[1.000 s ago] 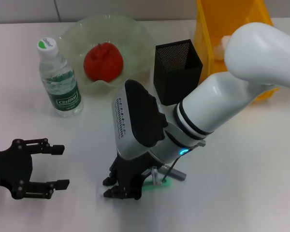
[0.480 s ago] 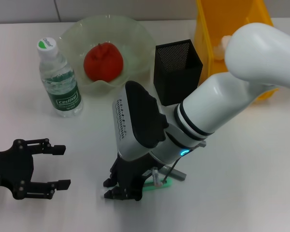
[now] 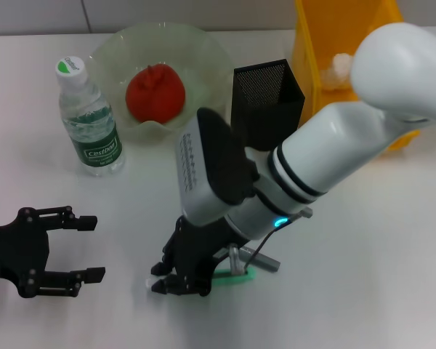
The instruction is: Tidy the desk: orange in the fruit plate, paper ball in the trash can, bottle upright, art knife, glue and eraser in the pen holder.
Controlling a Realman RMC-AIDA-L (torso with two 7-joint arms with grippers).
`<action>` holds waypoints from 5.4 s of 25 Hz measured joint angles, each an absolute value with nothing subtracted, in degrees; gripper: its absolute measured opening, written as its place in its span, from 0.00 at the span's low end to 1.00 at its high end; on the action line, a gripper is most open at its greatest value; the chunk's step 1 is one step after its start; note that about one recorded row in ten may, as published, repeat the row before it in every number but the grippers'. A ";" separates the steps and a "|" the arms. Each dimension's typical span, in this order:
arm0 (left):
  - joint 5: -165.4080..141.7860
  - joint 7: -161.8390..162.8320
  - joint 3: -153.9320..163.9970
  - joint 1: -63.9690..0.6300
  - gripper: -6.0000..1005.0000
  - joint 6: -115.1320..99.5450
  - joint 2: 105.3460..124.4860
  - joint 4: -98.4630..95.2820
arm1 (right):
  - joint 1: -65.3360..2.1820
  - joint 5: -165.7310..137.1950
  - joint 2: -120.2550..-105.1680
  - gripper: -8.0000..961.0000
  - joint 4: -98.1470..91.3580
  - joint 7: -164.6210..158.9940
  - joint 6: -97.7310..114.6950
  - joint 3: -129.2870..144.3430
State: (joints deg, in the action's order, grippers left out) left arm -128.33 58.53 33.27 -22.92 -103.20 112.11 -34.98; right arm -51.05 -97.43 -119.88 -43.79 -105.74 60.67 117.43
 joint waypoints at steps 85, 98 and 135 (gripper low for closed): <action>-125.24 58.71 26.68 -21.93 0.80 -106.96 113.34 -31.99 | -40.32 -70.88 -119.15 0.27 -20.66 -101.90 61.27 53.52; -125.24 58.71 26.54 -21.46 0.80 -107.11 113.47 -31.99 | -42.38 -67.81 -119.53 0.28 -18.72 -88.61 59.14 54.20; -123.81 58.92 26.45 -21.98 0.80 -107.40 113.22 -31.99 | -43.77 -65.22 -119.88 0.32 -14.29 -57.79 60.51 54.35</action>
State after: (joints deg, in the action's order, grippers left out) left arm -123.81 58.92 26.45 -21.97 -107.40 113.22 -31.99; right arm -43.77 -65.22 -119.88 -14.29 -57.79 60.51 54.35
